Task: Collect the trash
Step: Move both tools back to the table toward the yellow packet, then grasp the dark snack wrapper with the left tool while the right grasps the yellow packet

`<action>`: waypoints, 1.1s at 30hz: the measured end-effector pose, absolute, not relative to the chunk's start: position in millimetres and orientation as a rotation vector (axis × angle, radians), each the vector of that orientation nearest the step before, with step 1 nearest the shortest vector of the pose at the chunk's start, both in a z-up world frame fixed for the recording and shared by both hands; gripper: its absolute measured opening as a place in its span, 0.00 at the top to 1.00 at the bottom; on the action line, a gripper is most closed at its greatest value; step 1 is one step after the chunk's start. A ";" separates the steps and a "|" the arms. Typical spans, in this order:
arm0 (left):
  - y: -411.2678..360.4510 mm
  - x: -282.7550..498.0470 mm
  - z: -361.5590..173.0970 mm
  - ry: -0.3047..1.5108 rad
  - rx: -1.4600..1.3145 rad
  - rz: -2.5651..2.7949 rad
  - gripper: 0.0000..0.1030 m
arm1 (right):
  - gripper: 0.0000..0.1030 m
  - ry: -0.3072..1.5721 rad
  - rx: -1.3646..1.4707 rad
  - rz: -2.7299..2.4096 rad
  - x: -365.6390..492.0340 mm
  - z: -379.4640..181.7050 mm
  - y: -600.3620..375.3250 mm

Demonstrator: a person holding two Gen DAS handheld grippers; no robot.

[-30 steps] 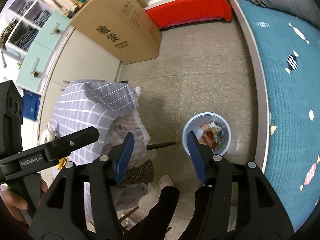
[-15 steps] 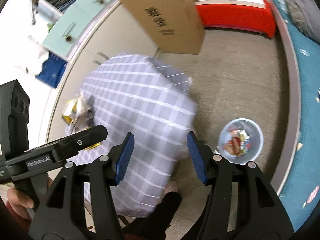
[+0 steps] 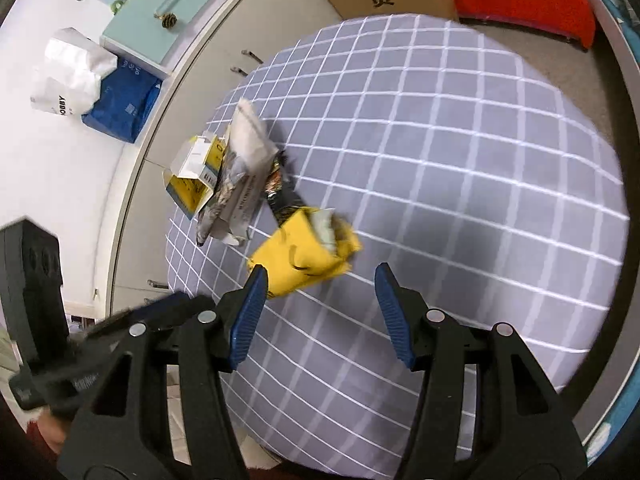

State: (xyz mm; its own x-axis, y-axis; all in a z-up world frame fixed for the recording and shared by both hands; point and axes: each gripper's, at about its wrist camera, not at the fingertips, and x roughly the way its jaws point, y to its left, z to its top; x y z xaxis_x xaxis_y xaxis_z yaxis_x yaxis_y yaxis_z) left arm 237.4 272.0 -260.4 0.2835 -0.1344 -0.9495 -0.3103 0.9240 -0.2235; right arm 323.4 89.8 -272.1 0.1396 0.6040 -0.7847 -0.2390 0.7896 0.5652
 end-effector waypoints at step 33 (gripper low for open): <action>239.1 347.2 -308.4 1.300 -0.378 0.101 0.34 | 0.96 1.072 0.238 0.449 369.3 -239.3 48.9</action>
